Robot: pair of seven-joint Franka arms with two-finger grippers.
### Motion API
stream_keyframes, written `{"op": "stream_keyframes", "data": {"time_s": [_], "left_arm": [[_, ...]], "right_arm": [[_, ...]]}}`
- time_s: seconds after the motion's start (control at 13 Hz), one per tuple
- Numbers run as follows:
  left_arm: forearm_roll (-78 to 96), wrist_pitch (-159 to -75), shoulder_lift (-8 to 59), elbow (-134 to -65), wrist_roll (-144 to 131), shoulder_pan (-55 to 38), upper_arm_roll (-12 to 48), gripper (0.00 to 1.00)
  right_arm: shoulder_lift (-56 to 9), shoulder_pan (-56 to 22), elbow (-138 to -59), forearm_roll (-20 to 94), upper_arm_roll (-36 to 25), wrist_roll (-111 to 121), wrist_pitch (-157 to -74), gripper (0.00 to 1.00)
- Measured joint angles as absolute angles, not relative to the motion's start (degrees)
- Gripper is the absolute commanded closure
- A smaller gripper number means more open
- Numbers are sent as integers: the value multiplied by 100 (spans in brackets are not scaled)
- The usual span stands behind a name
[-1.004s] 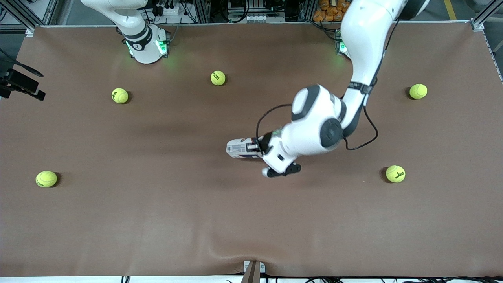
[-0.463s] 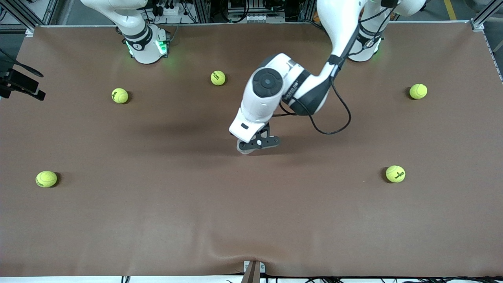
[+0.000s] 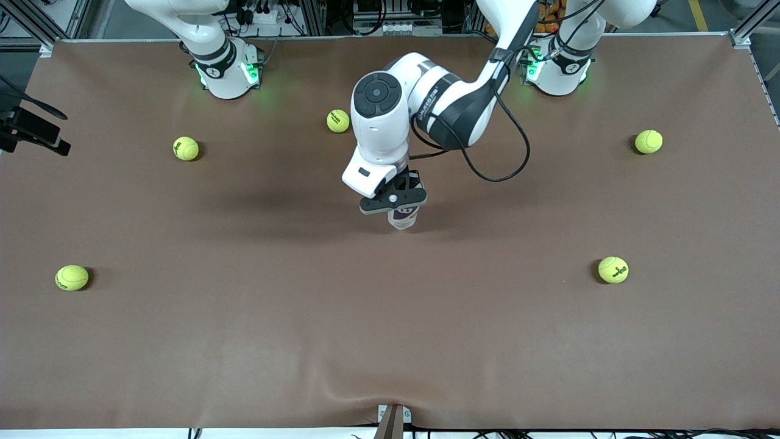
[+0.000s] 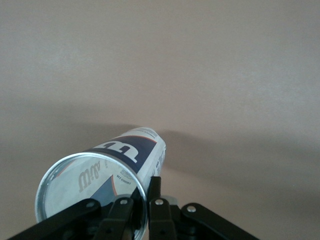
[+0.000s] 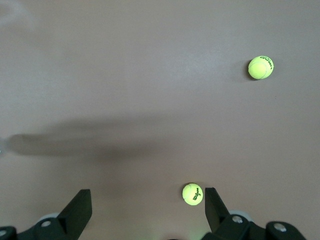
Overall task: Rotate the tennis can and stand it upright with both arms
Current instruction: 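Lower the upright can onto the table with the left gripper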
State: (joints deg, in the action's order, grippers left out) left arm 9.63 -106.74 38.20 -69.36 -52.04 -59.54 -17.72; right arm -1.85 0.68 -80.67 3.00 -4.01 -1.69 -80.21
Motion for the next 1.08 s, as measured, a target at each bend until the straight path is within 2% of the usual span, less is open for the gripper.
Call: {"op": "stream_keyframes", "data": {"time_s": [1.08], "left_arm": [[962,-11063,4271,-6939,-5431,-6152,-1776,100]], "right_arm": [[-185,67,-8068,303,-395,-169,-8021,0]]}}
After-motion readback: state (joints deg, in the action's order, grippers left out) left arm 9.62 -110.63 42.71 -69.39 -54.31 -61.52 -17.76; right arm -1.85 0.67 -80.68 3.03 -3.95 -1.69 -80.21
